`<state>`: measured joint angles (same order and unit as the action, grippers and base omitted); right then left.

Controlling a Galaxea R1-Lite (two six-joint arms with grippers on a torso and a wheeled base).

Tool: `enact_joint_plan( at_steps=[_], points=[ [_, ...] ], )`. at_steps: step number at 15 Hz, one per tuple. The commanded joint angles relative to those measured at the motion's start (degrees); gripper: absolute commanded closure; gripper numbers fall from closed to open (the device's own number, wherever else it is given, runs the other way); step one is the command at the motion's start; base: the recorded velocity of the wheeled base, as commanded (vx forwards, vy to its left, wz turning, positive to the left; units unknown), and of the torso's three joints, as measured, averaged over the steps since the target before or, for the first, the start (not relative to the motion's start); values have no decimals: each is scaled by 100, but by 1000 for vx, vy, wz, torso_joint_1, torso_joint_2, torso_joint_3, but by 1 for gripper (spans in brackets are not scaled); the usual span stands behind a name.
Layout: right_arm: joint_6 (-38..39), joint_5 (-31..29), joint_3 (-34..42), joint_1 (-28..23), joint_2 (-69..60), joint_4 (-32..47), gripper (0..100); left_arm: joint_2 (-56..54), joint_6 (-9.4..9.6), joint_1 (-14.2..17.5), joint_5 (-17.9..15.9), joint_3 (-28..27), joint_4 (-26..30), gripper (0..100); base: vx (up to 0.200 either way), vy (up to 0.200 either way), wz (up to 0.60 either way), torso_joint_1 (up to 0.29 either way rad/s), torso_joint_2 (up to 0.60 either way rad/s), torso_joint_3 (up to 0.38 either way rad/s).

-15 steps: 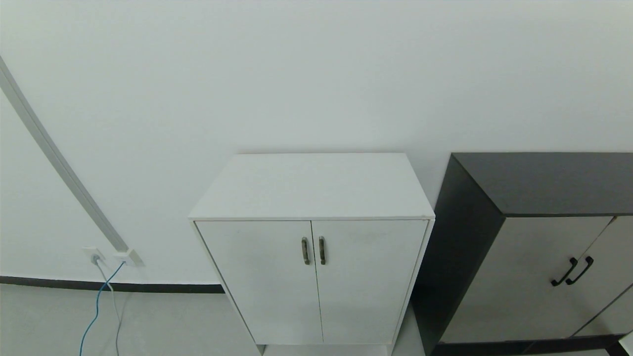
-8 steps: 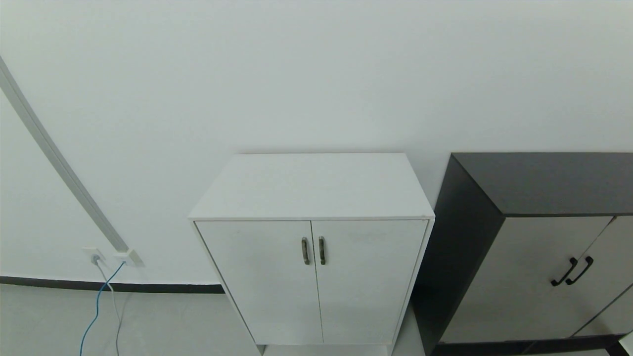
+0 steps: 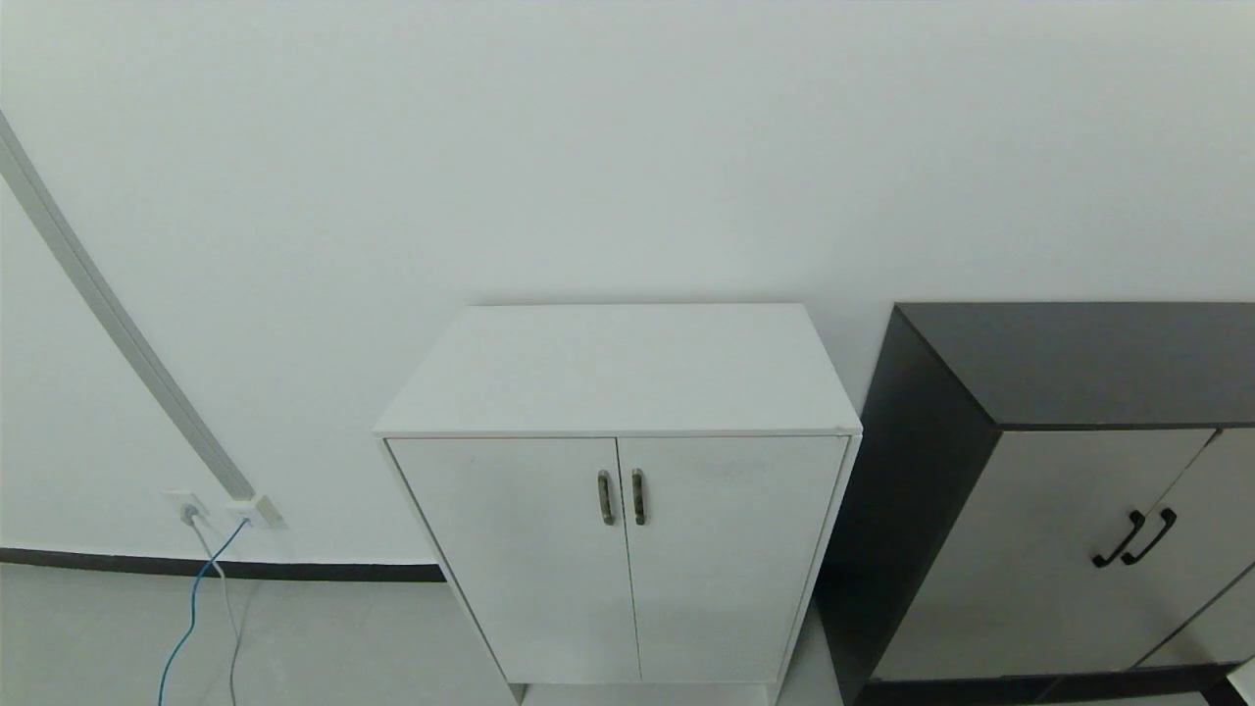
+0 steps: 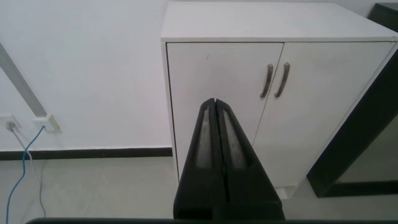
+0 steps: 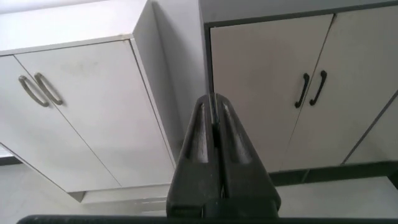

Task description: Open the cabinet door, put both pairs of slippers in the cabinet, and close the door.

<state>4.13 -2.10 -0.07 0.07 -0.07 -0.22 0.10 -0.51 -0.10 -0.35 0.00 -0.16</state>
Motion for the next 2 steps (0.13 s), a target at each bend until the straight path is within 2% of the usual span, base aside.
enact_joint_plan(
  at_steps=[1,2],
  points=[
    [0,-1,-1,1,16,-4,100,-1,-2,1,0,0,-2,100,0,0,0,0,0,0],
    [-9,-1,-1,1,16,-4,100,-1,-2,1,0,0,-2,100,0,0,0,0,0,0]
  ],
)
